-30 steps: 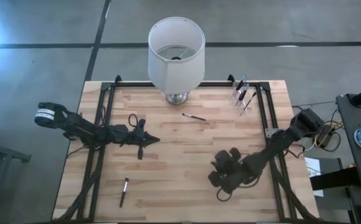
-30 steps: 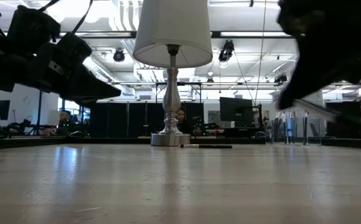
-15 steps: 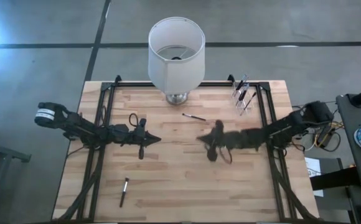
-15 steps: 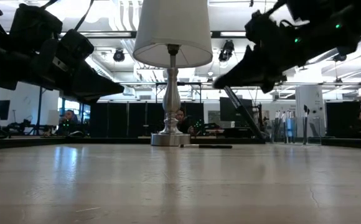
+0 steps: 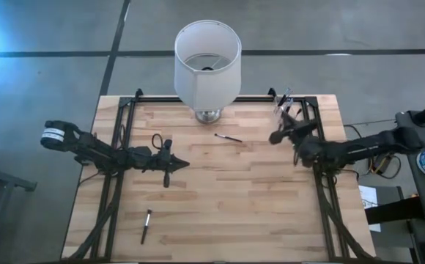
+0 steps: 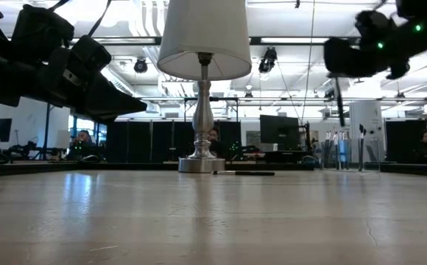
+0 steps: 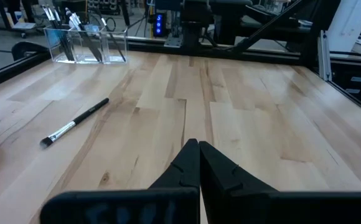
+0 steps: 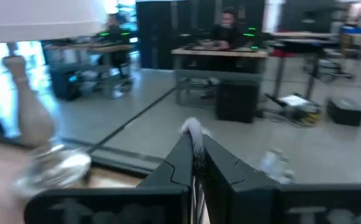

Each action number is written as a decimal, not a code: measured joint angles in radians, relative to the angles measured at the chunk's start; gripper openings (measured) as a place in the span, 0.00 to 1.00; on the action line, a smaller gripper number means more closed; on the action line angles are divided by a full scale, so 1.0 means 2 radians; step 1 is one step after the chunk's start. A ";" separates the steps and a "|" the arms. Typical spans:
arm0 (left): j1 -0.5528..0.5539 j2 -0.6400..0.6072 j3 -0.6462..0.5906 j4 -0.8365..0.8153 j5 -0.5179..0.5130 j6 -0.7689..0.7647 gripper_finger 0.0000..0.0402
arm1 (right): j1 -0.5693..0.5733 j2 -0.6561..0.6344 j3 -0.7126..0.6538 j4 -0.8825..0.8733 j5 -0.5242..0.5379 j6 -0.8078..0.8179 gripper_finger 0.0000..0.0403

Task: Put items in baskets/containers
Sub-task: Put the powder brush into the transparent organizer

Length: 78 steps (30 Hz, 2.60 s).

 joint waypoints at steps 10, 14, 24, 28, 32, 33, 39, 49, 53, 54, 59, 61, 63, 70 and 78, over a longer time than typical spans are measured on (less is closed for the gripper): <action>0.000 0.000 0.001 0.000 -0.001 0.000 0.00 | -0.149 -0.156 -0.076 0.001 -0.168 -0.043 0.03; 0.000 0.000 0.000 0.000 -0.001 0.000 0.00 | -0.203 -0.181 -0.076 -0.020 -0.245 -0.049 0.03; 0.000 0.000 0.000 -0.002 -0.001 -0.002 0.00 | -0.241 -0.205 -0.063 -0.106 -0.262 -0.031 0.03; 0.000 0.000 0.000 -0.004 -0.002 -0.002 0.00 | -0.259 -0.227 -0.085 -0.108 -0.261 -0.014 0.03; 0.000 0.000 0.000 -0.005 -0.009 -0.003 0.00 | -0.279 -0.255 -0.112 -0.107 -0.261 0.013 0.03; 0.000 0.000 0.000 -0.005 -0.010 -0.003 0.00 | -0.283 -0.261 -0.118 -0.107 -0.261 0.021 0.03; 0.000 0.000 0.000 -0.004 -0.010 -0.003 0.00 | -0.290 -0.271 -0.126 -0.122 -0.261 0.051 0.03; 0.000 0.000 0.000 -0.005 -0.010 -0.004 0.00 | -0.290 -0.231 -0.126 -0.126 -0.248 0.120 0.03; 0.000 0.000 0.000 -0.006 -0.010 -0.004 0.00 | -0.290 -0.203 -0.126 -0.122 -0.248 0.128 0.03; 0.000 0.000 0.000 -0.006 -0.010 -0.004 0.00 | -0.290 -0.197 -0.126 -0.119 -0.247 0.129 0.03; 0.000 0.000 0.000 -0.007 -0.010 -0.006 0.00 | -0.290 -0.185 -0.126 -0.103 -0.244 0.129 0.03; 0.000 0.000 0.000 -0.007 -0.010 -0.006 0.00 | -0.290 -0.185 -0.126 -0.102 -0.244 0.130 0.03; 0.000 0.000 0.000 -0.008 -0.010 -0.006 0.00 | -0.290 -0.186 -0.126 -0.102 -0.244 0.134 0.03; 0.000 0.000 0.000 -0.010 -0.011 -0.016 0.00 | -0.290 -0.186 -0.126 -0.104 -0.234 0.134 0.03; 0.000 0.000 0.000 -0.011 -0.011 -0.017 0.00 | -0.290 -0.186 -0.126 -0.119 -0.234 0.150 0.10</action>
